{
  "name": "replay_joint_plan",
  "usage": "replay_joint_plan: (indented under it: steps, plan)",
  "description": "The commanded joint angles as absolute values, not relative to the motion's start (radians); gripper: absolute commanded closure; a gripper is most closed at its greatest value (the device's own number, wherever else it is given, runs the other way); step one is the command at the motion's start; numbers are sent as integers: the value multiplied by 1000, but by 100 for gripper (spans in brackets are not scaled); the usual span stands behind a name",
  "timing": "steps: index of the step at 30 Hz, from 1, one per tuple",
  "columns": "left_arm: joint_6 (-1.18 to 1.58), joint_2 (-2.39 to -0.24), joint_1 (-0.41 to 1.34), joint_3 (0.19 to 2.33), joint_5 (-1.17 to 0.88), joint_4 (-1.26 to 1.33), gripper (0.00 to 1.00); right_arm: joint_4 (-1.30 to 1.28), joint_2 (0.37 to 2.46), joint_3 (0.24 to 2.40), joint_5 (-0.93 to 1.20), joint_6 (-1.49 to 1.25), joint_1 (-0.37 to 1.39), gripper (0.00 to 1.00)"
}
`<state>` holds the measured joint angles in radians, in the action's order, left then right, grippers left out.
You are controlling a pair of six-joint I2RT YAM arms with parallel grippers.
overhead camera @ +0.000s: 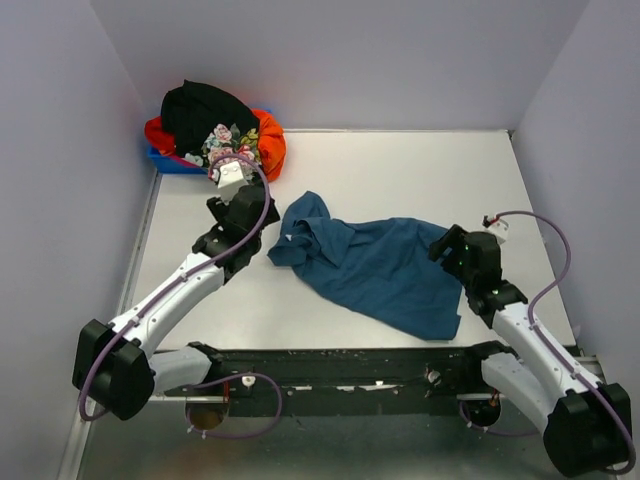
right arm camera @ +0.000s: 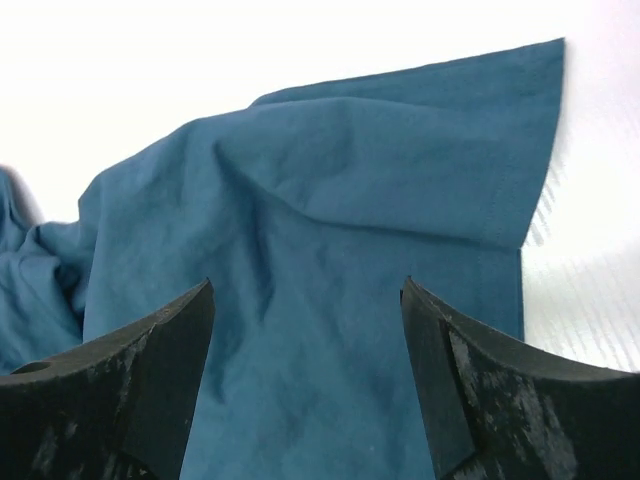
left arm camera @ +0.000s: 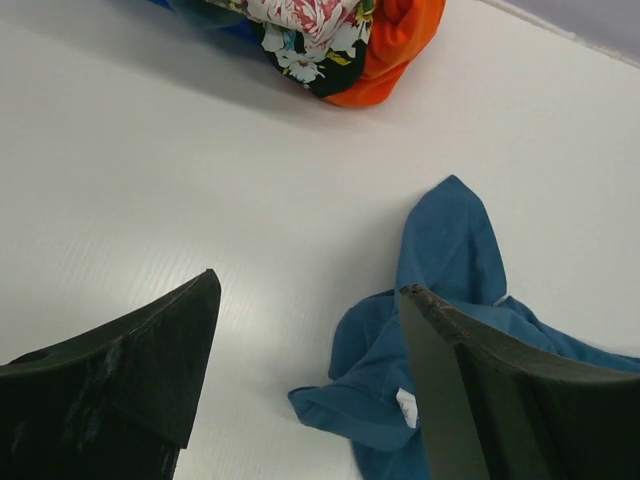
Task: Fold and stack the t-shirts
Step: Move the tshirt to the center of the board, then flatten out the tshirt
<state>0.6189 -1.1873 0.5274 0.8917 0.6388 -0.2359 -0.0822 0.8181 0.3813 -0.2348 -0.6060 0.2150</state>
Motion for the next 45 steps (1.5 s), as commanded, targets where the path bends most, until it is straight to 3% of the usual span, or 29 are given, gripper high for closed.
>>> replay_joint_plan:
  steps: [1, 6, 13, 18, 27, 35, 37, 42, 45]
  plan:
    - [632, -1124, 532, 862, 619, -220, 14, -241, 877, 478, -382, -673, 218, 18]
    - [592, -1153, 534, 828, 379, -126, 14, -419, 925, 546, -541, -781, 207, 23]
    - [549, -1264, 540, 854, 244, -66, 11, -402, 963, 569, -437, -775, 75, 23]
    - [525, -1327, 554, 876, 241, -22, 11, -348, 1073, 592, -276, -753, -92, 26]
    - [491, -1313, 554, 793, 308, 77, 11, -307, 1370, 738, -192, -778, -172, 36]
    - [479, -1279, 555, 747, 331, 121, 12, -256, 1529, 827, -163, -790, -199, 38]
    - [483, -1272, 557, 735, 330, 138, 12, -264, 1575, 860, -150, -802, -198, 44]
    - [479, -1267, 558, 736, 336, 132, 13, -296, 1640, 926, -144, -839, -198, 47]
    - [476, -1262, 558, 733, 347, 127, 13, -337, 1687, 974, -140, -857, -199, 59]
